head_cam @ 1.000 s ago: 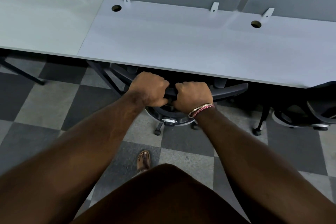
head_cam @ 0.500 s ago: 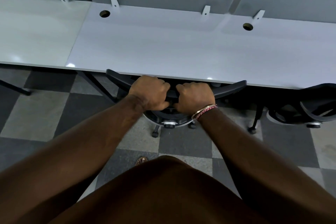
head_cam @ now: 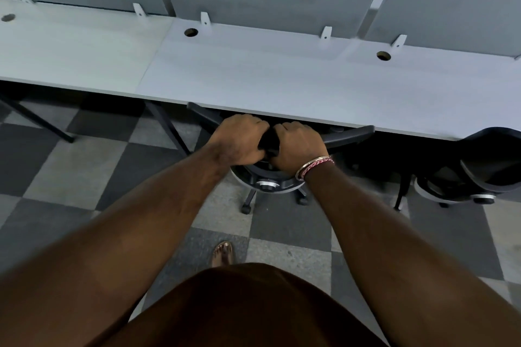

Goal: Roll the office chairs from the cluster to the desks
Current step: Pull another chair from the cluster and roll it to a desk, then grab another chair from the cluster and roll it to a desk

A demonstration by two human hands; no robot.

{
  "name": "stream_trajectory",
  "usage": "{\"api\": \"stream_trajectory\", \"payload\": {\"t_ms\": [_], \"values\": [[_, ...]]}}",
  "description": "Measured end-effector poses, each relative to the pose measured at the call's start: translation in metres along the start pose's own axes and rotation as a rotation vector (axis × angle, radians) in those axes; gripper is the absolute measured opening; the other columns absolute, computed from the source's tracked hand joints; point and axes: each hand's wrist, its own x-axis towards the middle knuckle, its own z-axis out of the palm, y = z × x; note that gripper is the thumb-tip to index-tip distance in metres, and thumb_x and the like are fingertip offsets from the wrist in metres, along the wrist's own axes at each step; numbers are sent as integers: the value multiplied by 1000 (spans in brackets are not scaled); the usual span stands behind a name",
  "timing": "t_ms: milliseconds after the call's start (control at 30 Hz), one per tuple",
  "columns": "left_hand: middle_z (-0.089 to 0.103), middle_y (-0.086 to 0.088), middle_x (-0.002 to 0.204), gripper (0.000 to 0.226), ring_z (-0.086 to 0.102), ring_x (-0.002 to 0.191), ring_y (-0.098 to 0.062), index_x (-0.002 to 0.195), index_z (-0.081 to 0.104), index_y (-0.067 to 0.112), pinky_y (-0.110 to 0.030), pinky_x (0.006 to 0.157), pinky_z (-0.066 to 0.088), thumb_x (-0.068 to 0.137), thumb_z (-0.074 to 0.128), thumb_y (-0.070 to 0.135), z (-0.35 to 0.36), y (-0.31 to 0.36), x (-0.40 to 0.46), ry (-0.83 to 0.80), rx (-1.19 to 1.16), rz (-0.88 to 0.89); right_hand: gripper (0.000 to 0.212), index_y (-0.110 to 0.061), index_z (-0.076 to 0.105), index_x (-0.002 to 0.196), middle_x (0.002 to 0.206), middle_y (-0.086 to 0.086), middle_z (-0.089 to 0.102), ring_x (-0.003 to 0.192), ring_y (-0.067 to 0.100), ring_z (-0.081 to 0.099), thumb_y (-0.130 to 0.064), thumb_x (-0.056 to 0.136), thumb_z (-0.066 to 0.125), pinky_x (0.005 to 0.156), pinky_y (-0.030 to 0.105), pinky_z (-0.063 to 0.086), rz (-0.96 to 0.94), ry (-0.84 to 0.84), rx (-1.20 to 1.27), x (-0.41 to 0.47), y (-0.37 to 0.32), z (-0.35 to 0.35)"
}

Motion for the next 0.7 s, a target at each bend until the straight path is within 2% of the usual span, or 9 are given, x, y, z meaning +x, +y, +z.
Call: {"api": "stream_trajectory", "payload": {"t_ms": [133, 367, 567, 700], "values": [[70, -2, 102, 38, 65, 94, -24, 110, 64, 18, -37, 75, 53, 80, 70, 41, -26, 13, -33, 51, -43, -68, 46, -14, 60, 97, 91, 6, 68, 85, 28, 63, -53, 74, 65, 73, 36, 49, -61, 43, 24, -9, -14, -22], [70, -3, 109, 44, 67, 98, -26, 118, 64, 19, -43, 79, 59, 83, 64, 47, -46, 11, -102, 148, -21, -228, 45, -12, 62, 107, 99, 9, 68, 91, 30, 62, -47, 80, 63, 73, 35, 47, -206, 72, 1, -19, -57, -50], [70, -7, 109, 45, 67, 99, -31, 115, 64, 17, -46, 78, 59, 85, 60, 50, -53, -29, -180, 175, -19, -366, 48, -12, 60, 115, 107, 8, 67, 99, 29, 61, -46, 80, 63, 80, 37, 49, -300, 52, -6, -13, -131, -66], [70, -11, 117, 48, 67, 105, -33, 121, 67, 14, -46, 83, 59, 85, 65, 45, -51, -71, -245, 202, -23, -472, 43, -15, 61, 106, 99, 6, 67, 91, 29, 64, -47, 77, 64, 73, 36, 51, -390, 22, -46, -1, -210, -67]]}}
